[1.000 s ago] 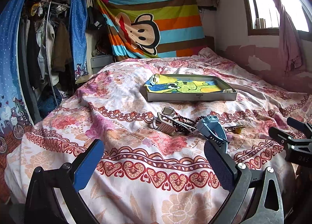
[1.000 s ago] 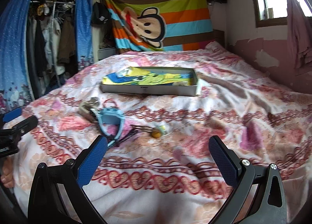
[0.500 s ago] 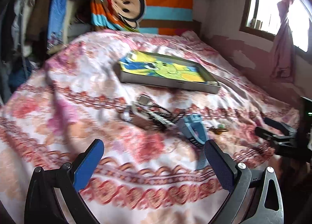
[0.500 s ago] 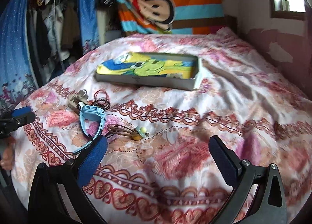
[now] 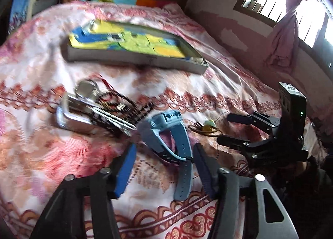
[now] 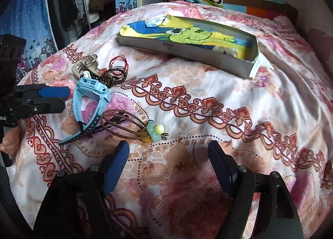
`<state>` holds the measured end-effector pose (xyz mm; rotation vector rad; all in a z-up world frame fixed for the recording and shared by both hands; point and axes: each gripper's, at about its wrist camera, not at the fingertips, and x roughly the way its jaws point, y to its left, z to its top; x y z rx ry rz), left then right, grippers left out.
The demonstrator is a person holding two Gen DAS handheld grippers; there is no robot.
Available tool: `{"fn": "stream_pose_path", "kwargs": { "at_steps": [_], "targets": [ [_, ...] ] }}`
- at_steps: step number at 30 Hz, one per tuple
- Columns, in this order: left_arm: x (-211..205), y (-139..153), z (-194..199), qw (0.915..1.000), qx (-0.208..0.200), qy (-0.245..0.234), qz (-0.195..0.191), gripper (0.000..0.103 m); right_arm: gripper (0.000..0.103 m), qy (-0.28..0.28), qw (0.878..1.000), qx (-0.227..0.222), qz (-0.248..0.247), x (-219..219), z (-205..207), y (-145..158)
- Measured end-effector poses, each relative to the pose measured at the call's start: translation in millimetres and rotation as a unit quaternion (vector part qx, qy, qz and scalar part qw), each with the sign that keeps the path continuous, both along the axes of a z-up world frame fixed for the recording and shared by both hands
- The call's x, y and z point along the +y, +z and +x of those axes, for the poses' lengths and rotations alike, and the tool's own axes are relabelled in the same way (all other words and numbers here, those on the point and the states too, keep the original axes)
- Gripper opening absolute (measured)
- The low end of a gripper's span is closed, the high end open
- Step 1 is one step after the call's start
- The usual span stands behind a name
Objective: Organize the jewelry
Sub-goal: 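Grasp the blue watch with the left gripper while the right gripper grasps the brown hair ties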
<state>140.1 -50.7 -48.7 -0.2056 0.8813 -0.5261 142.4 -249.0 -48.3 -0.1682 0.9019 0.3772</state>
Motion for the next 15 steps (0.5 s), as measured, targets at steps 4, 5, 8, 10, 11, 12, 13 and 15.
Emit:
{"fn": "stream_pose_path", "kwargs": {
  "at_steps": [4, 5, 8, 10, 11, 12, 13, 15],
  "targets": [
    [-4, -8, 9, 0.9998, 0.017, 0.003, 0.0, 0.038, 0.055, 0.023, 1.0, -0.004, -0.01, 13, 10, -4],
    [-4, -9, 11, 0.9998, 0.018, 0.004, 0.003, 0.034, 0.054, 0.028, 1.0, -0.005, -0.012, 16, 11, -5],
    [-4, -10, 14, 0.9997, 0.022, 0.01, 0.008, 0.031, 0.047, 0.032, 0.999, -0.005, -0.019, 25, 17, -9],
    [-2, -10, 14, 0.9997, 0.021, 0.013, 0.007, 0.028, 0.028, 0.036, 0.999, -0.003, -0.016, 26, 18, -10],
    [-2, -10, 13, 0.9997, 0.02, 0.013, 0.007, 0.027, 0.026, 0.036, 0.999, -0.003, -0.016, 27, 17, -10],
    [-2, -10, 14, 0.9997, 0.019, 0.014, 0.008, 0.026, 0.026, 0.035, 0.999, -0.004, -0.016, 27, 17, -10],
    [-2, -11, 13, 0.9997, 0.018, 0.014, 0.009, 0.025, 0.026, 0.035, 0.999, -0.004, -0.014, 27, 17, -10],
    [-3, -12, 13, 0.9997, 0.016, 0.014, 0.012, 0.021, 0.026, 0.031, 0.999, -0.003, -0.008, 26, 16, -10]
  ]
}}
